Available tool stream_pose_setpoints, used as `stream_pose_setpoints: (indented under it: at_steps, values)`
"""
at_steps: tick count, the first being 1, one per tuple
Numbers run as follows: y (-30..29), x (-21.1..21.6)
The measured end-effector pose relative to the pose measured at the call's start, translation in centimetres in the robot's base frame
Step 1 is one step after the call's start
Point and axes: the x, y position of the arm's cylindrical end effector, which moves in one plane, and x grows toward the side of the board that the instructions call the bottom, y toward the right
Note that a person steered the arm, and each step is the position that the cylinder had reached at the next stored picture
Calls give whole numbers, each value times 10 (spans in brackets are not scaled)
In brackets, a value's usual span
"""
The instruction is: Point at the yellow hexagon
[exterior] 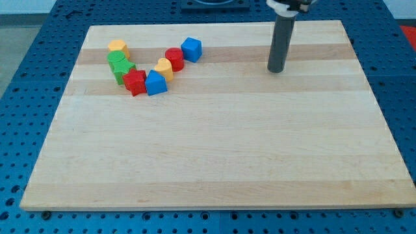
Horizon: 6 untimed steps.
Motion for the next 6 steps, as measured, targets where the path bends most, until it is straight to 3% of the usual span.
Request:
stream_pose_setpoints:
  at_steps: [2,4,5,6]
  values:
    - [-22,-62]
    - [-135,-132]
    - [-213,-137]
    - [-273,-110]
